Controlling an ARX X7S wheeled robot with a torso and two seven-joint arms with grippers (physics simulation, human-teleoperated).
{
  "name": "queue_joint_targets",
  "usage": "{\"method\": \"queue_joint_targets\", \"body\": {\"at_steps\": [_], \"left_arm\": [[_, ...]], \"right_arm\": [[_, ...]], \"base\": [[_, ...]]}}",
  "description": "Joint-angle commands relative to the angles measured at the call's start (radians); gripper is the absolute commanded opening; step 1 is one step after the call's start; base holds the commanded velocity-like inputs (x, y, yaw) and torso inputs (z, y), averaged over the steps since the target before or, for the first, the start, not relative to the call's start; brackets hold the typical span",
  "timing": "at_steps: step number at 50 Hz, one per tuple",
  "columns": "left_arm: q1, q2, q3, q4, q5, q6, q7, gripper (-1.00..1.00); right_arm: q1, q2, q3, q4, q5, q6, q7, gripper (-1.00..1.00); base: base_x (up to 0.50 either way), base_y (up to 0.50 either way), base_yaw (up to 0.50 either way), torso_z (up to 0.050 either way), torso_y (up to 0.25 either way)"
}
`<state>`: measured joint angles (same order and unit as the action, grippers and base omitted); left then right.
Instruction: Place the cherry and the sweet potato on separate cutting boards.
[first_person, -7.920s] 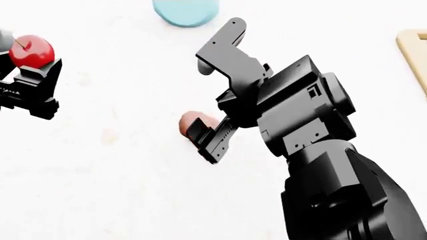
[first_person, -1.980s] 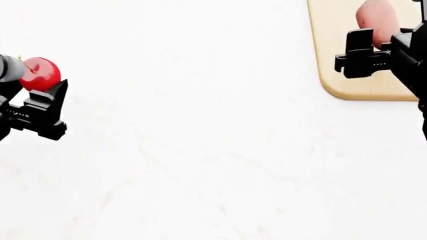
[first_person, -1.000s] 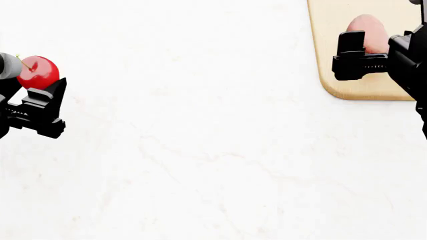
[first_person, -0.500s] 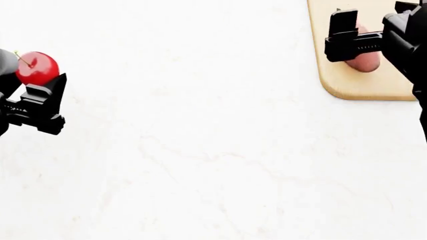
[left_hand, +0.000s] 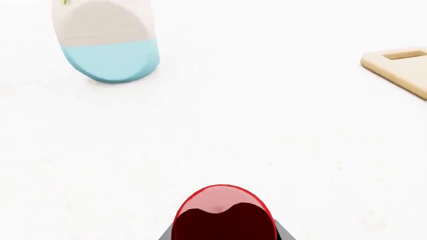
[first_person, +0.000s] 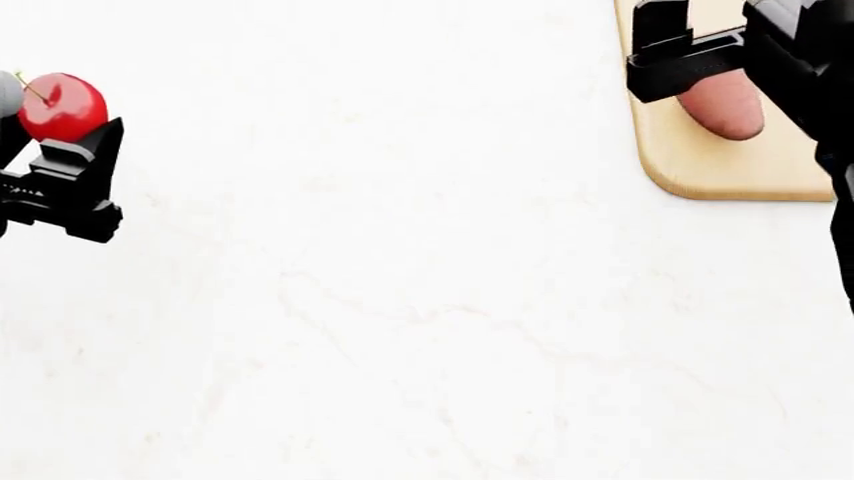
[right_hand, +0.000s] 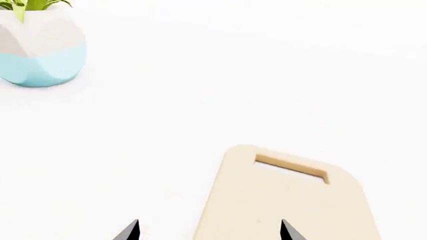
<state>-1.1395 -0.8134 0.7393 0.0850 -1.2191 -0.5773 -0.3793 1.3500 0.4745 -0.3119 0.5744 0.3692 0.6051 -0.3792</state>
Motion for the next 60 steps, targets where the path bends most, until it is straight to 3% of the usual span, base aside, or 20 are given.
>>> {"method": "queue_joint_targets", "body": {"at_steps": [1,6,7,8,9,10,60], "left_arm": [[-0.009,0.000,-0.006,0.001,-0.015,0.001,-0.014,-1.00],[-0.012,-0.012,-0.014,0.010,-0.020,0.002,-0.016,-1.00],[-0.017,-0.010,-0.013,0.010,-0.019,-0.002,-0.018,-1.00],[-0.020,-0.009,-0.013,0.010,-0.019,-0.004,-0.018,-1.00],[-0.024,-0.010,-0.013,0.009,-0.020,-0.008,-0.019,-1.00],[-0.026,-0.009,-0.013,0.009,-0.020,-0.008,-0.020,-1.00],[0.012,-0.043,-0.047,0.108,-0.063,0.010,-0.072,-1.00]], "right_arm": [[0.011,-0.008,0.015,-0.001,0.012,-0.045,-0.013,1.00],[0.006,-0.008,0.021,-0.014,0.029,-0.009,-0.012,1.00],[-0.144,-0.057,0.083,-0.164,0.128,0.141,0.138,1.00],[-0.294,-0.207,0.233,-0.314,-0.022,0.291,0.059,1.00],[-0.281,-0.205,0.243,-0.464,-0.172,0.345,0.053,1.00],[-0.277,-0.200,0.229,-0.593,-0.207,0.344,0.050,1.00],[-0.352,-0.189,0.265,-0.792,-0.168,0.442,0.093,1.00]], "base": [[0.00,0.00,0.00,0.000,0.000],[0.00,0.00,0.00,0.000,0.000],[0.00,0.00,0.00,0.000,0.000],[0.00,0.00,0.00,0.000,0.000],[0.00,0.00,0.00,0.000,0.000],[0.00,0.00,0.00,0.000,0.000],[0.00,0.47,0.00,0.000,0.000]]}}
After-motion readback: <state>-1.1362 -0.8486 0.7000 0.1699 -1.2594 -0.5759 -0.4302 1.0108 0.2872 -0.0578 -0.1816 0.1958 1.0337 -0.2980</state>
